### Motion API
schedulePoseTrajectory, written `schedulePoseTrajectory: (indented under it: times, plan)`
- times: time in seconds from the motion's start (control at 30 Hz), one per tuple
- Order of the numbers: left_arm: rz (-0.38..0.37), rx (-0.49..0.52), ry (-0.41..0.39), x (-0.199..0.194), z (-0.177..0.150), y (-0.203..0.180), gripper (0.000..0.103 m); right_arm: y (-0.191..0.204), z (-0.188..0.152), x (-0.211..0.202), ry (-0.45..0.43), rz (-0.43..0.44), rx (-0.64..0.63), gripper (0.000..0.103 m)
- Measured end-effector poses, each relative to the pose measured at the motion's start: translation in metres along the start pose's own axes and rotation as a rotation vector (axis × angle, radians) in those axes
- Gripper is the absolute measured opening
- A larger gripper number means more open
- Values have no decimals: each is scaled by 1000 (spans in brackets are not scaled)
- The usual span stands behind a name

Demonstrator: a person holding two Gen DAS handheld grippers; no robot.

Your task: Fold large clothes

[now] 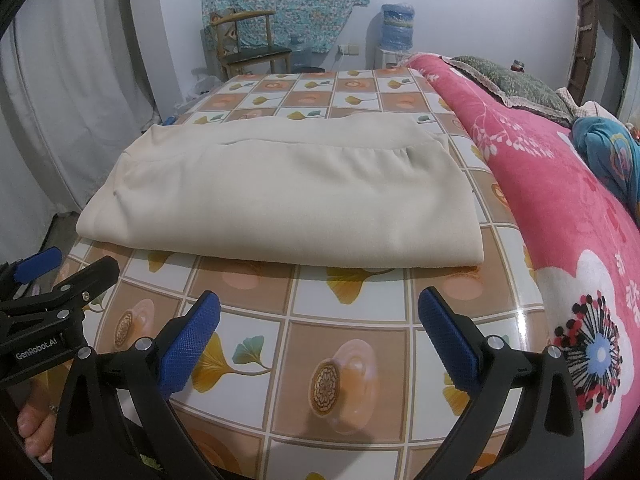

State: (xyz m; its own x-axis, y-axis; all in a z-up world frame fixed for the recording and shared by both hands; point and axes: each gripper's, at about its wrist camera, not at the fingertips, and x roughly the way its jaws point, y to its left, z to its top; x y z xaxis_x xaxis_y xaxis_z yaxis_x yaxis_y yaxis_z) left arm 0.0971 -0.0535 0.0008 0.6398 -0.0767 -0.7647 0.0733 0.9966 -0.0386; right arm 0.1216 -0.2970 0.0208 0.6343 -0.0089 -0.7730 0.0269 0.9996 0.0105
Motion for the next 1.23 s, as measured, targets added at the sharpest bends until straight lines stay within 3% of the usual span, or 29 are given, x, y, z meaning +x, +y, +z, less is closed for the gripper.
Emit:
schedulePoseTrajectory:
  times: [1.23]
  plan:
    - [-3, 1, 2, -1, 3, -3, 95, 3, -1, 2, 4, 2, -3, 96]
